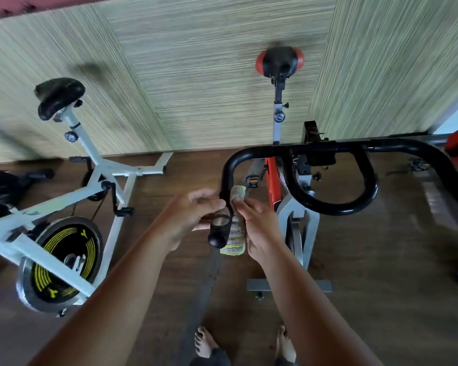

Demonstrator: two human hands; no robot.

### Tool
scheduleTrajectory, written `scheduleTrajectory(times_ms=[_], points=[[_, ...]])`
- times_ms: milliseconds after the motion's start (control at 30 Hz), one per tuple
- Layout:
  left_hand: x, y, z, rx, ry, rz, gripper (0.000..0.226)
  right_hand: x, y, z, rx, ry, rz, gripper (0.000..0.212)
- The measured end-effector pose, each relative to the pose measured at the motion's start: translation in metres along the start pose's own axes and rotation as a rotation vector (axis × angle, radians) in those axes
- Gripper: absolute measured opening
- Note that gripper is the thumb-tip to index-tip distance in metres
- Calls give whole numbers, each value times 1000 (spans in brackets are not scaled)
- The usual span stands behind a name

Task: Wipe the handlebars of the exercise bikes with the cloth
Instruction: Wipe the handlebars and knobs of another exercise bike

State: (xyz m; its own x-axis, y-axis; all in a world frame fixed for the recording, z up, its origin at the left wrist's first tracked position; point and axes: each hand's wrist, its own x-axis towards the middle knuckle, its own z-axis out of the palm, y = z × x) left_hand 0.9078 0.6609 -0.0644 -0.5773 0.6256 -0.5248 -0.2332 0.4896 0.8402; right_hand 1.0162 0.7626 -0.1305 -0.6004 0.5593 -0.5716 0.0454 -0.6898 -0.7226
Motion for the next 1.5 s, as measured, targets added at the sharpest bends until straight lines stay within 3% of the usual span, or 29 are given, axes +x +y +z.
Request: scheduleTrajectory(times_ms=[400,633,800,933,1067,1233,1400,1500], points=[[8,2,2,38,60,19,23,53,-30,31,14,114,-59,19],[13,6,3,90,68,34,19,65,-34,30,120,111,42,15],[20,9,3,152,100,48,15,72,-44,34,258,223,81,5],[24,10,3,209,111,73,11,78,-44,41,414,393,16,11],[25,12,3,220,105,111,14,78,-43,46,457,448,-34,19],[34,19,11,282,123,180,40,88,-47,34,563,510,-55,45],[39,20,12,319,123,193,48,85,-42,41,504,464,-57,21],[38,19,13,326,119,196,49,85,-46,34,601,437,-61,18]])
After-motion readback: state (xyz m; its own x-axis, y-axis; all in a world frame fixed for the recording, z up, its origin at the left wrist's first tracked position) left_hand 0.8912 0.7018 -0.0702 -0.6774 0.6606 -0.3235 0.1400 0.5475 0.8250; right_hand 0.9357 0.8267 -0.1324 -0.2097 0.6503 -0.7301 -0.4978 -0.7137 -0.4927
